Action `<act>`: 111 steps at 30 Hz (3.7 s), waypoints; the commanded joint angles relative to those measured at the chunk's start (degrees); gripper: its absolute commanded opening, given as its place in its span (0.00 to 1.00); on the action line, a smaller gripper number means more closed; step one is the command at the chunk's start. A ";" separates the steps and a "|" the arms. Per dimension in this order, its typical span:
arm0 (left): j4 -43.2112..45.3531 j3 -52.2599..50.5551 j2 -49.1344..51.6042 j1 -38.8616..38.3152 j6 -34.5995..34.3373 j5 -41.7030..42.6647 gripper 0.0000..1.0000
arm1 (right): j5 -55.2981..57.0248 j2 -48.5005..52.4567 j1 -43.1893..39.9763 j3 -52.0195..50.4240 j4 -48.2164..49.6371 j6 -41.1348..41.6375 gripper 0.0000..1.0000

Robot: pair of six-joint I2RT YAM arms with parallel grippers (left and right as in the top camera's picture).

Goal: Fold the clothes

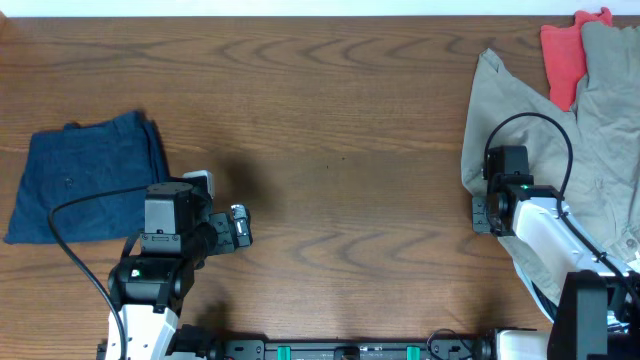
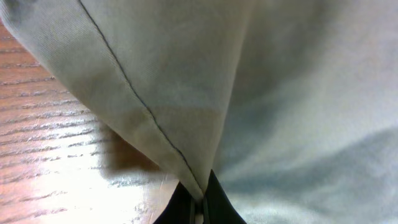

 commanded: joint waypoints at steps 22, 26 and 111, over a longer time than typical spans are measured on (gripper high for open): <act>0.96 1.11 -0.02 0.31 -1.03 0.35 0.98 | -54.90 -7.67 18.69 25.07 0.42 6.54 0.73; 0.96 1.11 -0.02 0.31 -4.87 0.35 0.98 | -42.49 -7.34 20.90 25.07 -3.19 3.85 0.99; -7.37 13.68 37.44 -5.99 -22.45 18.29 0.98 | -28.65 -7.39 -7.04 25.09 -26.88 2.10 0.99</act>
